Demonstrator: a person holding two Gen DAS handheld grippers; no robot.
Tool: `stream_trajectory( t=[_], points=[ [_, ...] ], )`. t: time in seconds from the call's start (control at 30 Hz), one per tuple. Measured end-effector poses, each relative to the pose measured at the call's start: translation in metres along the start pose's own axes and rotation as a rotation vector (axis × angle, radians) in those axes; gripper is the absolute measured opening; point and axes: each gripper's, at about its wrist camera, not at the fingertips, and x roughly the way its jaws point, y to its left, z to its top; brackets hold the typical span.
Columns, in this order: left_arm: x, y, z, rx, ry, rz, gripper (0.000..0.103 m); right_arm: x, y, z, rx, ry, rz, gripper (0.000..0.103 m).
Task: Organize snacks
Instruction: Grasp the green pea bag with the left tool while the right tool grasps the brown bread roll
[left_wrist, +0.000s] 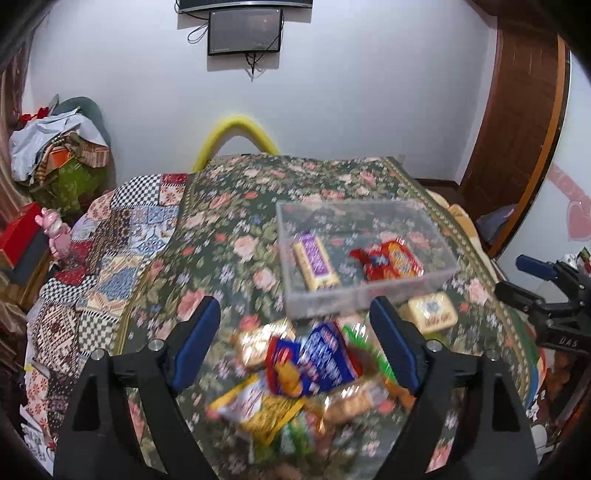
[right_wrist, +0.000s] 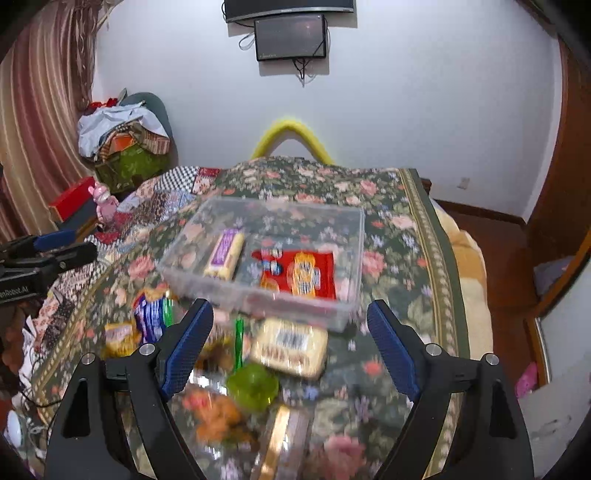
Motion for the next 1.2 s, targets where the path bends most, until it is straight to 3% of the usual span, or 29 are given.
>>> stream_trajectory(
  t=[0.4,0.87,0.97,1.2],
  points=[
    [0.009,0.029,-0.076,-0.067,0.141,0.02,0.085,0.003,-0.005,-0.066,0.042,0.114,-0.03,0.084],
    [0.049,0.03,-0.135,-0.119,0.289,0.004,0.085,0.027,-0.006,-0.106,0.069,0.22,-0.029,0.082],
    [0.055,0.031,-0.14,-0.125,0.299,0.003,0.085,0.031,-0.006,-0.109,0.082,0.228,-0.027,0.079],
    [0.069,0.029,-0.143,-0.154,0.32,-0.029,0.083,0.037,-0.004,-0.116,0.086,0.243,0.005,0.058]
  ],
)
